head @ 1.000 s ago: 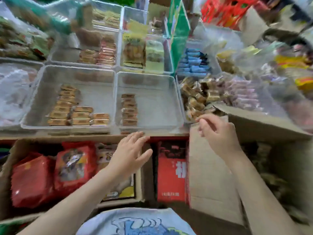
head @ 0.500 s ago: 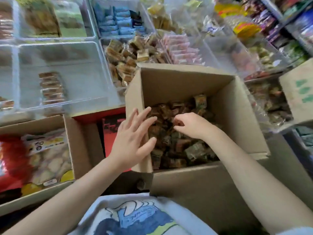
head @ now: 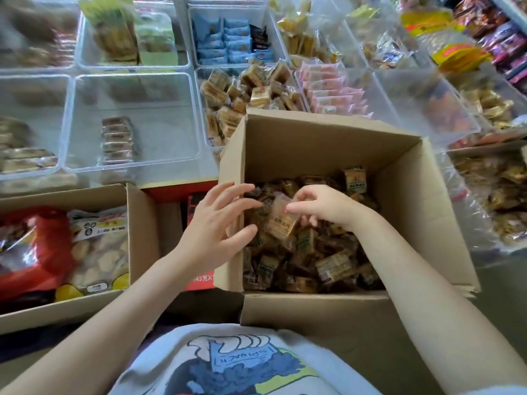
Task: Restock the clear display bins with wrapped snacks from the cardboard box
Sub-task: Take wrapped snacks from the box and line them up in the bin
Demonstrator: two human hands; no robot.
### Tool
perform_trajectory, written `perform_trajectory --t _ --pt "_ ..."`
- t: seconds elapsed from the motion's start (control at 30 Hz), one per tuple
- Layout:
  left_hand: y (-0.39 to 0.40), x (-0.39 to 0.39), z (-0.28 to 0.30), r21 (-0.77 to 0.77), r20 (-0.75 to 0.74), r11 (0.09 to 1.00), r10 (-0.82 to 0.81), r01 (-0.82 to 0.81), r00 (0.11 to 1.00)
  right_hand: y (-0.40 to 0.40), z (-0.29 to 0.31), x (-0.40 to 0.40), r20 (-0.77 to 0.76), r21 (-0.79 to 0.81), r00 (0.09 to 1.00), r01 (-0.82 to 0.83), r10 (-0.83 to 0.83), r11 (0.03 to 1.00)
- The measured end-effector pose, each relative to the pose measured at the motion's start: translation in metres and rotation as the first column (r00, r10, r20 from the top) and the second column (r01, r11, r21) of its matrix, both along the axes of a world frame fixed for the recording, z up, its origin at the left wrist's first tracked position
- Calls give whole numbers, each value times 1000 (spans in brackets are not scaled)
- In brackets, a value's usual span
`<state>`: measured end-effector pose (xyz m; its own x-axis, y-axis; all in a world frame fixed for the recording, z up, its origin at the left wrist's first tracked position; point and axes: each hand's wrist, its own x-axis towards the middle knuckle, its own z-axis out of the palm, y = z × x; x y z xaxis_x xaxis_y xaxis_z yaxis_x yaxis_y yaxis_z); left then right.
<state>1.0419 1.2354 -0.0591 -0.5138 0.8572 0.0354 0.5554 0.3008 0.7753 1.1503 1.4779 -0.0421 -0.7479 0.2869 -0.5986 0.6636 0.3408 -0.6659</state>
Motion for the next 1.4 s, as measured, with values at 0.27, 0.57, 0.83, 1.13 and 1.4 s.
perform_trajectory --t 0.27,0.57,0.83,1.13,1.4 --pt "-4 -30 53 132 658 952 123 -275 743 -37 63 -25 -266 -621 865 185 -426 762" --pt "-75 -115 62 70 687 906 260 -417 679 -118 69 -113 -321 -302 930 81 -181 950" --pt "-172 -213 43 -34 507 947 291 -318 811 -202 63 -225 -149 104 907 -382 395 918" --pt "-187 -297 -31 -150 262 919 392 -364 882 -197 12 -314 -170 311 952 -192 254 931" --pt "-156 -351 -105 -478 -278 827 179 -297 944 -157 -50 -425 -155 554 973 -59 172 830"
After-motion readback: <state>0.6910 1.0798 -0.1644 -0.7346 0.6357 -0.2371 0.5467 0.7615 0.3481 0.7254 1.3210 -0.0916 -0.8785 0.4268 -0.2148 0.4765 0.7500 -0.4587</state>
